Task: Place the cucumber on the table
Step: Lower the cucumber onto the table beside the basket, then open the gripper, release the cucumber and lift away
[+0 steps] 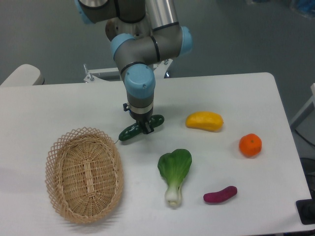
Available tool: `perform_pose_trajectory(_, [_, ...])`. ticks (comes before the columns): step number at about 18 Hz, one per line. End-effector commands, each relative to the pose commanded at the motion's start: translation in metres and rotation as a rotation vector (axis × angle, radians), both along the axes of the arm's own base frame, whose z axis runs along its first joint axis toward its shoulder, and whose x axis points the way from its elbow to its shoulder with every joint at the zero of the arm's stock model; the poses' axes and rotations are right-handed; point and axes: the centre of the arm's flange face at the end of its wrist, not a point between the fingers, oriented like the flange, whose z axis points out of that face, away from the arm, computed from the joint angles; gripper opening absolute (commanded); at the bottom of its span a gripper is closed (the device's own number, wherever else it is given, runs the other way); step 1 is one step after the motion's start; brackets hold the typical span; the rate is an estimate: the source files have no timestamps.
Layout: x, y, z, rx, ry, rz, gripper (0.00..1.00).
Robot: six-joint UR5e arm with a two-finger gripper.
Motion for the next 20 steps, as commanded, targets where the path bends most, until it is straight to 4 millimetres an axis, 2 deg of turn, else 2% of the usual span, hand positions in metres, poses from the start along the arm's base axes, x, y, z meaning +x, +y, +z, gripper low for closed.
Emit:
perform_pose_trajectory(1, [-0.001, 0.0, 0.0, -0.002, 0.002, -0.002, 0.36])
perform_pose_trajectory(2, [-0.001, 0.001, 0.001, 0.0, 0.004, -0.002, 0.5])
perform_pose_trajectory(3, [-0.004, 0.003, 0.004, 0.002, 0.011, -0.001, 0.7])
perform_pose_trajectory(4, [-0.006, 0.004, 0.007, 0.008, 0.02, 0.005, 0.97])
perform_pose_trajectory(7, [-0.018, 0.012, 0.022, 0.031, 0.045, 0.018, 1.0])
perform_pose_trajectory(9, [-0.037, 0.019, 0.044, 0.063, 0.078, 0.035, 1.0])
perform_pose_trajectory(11, [-0.064, 0.022, 0.069, 0.094, 0.11, 0.066, 1.0])
perform_pose_trajectory(17, [-0.149, 0.012, 0.138, 0.195, 0.225, 0.156, 1.0])
perform_pose_trajectory(18, [-0.168, 0.01, 0.154, 0.215, 0.25, 0.177, 1.0])
perform_pose_trajectory(20, [-0.201, 0.007, 0.171, 0.226, 0.278, 0.206, 1.0])
